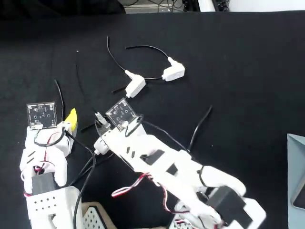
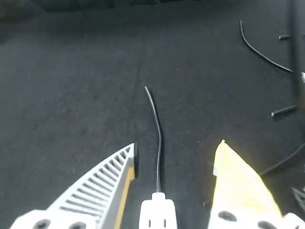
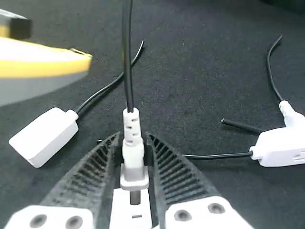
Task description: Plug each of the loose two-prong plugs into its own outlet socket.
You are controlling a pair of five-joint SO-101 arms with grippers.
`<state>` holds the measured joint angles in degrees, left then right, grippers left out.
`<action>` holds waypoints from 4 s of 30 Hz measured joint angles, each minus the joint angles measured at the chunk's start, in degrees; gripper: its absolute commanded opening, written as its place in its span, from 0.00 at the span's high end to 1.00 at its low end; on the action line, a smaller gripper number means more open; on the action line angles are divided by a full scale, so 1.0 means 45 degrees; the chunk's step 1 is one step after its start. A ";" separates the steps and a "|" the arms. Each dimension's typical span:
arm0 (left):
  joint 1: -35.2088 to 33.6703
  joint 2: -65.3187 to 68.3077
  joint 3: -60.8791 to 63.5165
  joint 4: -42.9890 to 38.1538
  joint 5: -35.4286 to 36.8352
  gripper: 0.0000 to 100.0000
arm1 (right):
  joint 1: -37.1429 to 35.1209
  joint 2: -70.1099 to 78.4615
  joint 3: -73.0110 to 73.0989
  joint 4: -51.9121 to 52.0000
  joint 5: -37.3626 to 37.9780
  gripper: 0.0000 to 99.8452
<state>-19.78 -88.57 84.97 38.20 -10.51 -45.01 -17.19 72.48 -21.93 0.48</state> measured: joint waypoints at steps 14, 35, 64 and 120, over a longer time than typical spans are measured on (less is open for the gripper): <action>0.3009 0.0000 -0.0781 0.1289 0.0000 0.73 | -0.0703 -0.0879 0.0684 0.0000 -0.0039 0.99; 0.1426 0.0000 -0.1055 0.2618 0.0996 0.74 | -0.0137 -0.0801 -0.0274 0.3634 -0.0039 0.99; 0.0703 0.0000 -0.0156 0.1915 0.1055 0.74 | 0.0098 0.0449 -0.2774 0.7306 -0.0039 0.99; 0.0371 0.0000 0.0195 0.1915 0.1055 0.74 | 0.5919 -0.0742 -0.6037 1.0842 -0.0567 0.82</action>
<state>-18.11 -88.57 85.85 46.81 -5.76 -18.37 -20.53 45.32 26.86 -2.07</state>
